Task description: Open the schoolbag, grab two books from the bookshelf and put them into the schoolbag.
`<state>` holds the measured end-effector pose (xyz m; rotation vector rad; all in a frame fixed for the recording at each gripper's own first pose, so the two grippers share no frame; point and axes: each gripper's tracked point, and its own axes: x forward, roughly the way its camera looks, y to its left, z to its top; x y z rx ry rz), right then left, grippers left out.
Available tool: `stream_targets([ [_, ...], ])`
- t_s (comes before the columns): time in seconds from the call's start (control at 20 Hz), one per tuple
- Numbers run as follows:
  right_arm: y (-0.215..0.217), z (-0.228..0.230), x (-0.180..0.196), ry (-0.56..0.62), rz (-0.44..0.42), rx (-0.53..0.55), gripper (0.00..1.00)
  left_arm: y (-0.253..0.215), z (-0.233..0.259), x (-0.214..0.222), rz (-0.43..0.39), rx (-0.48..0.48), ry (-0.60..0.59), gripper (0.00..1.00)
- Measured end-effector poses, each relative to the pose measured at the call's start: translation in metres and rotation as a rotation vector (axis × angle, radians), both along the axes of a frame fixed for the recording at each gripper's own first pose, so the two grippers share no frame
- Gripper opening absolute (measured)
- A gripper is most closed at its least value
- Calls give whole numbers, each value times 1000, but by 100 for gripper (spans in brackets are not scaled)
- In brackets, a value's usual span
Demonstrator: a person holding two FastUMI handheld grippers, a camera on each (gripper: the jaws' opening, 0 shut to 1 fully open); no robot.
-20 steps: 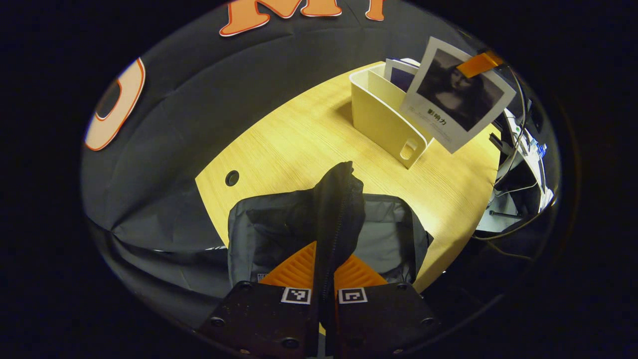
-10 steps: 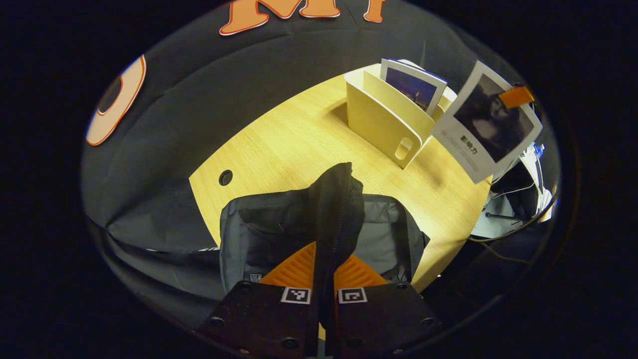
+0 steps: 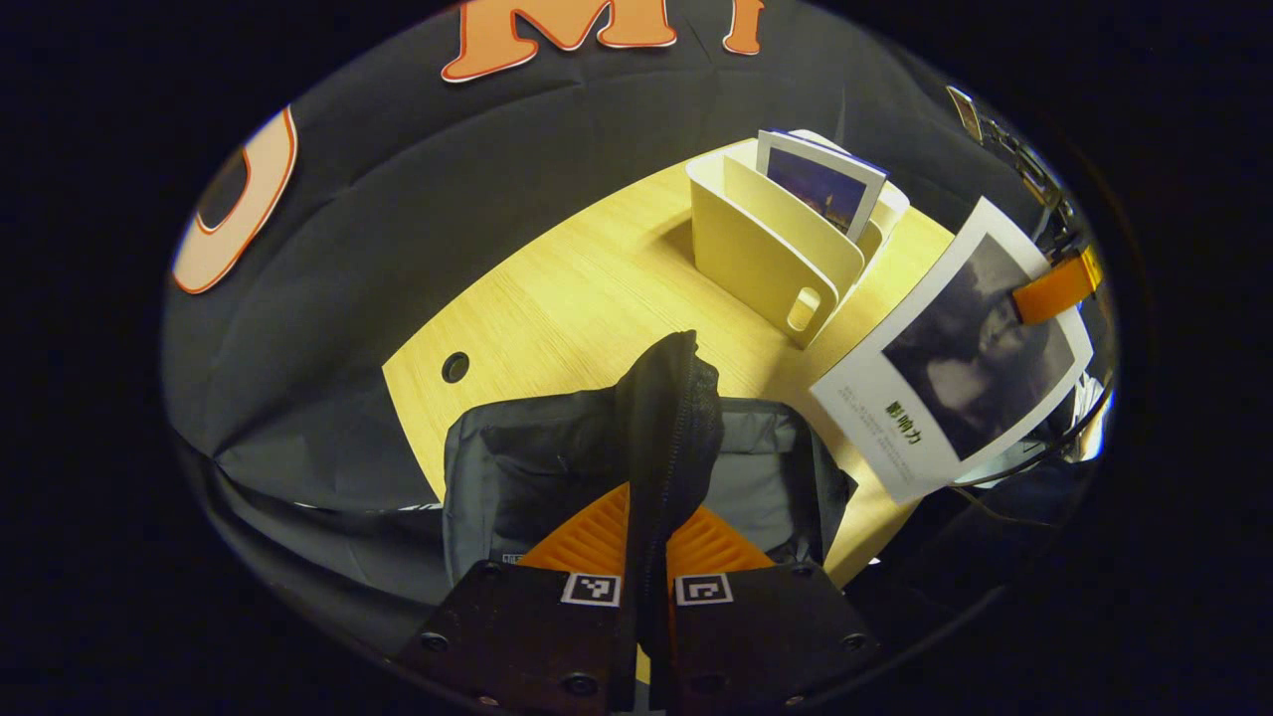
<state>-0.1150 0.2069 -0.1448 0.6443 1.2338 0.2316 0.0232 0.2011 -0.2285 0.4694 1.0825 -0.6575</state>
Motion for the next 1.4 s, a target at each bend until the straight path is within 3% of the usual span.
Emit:
stream_targets([
  [0.4,63,-28,25,-19,-12,201,34,-2,11,6,23,12,-16,6],
  [0.65,98,-58,42,-15,-8,271,34,-10,16,9,59,-40,-50,6],
  [0.7,105,-61,47,-21,-7,285,34,-13,17,8,67,-49,-51,14],
  [0.75,112,-63,50,-26,-1,295,34,-14,16,7,71,-54,-52,6],
  [0.9,136,-70,65,-42,-13,330,34,-16,20,8,91,-72,-58,6],
  [1.35,192,-103,81,-92,-161,310,34,-31,27,-1,126,-126,-52,6],
  [1.4,194,-112,80,-83,-172,293,44,-33,25,-2,136,-133,-42,6],
])
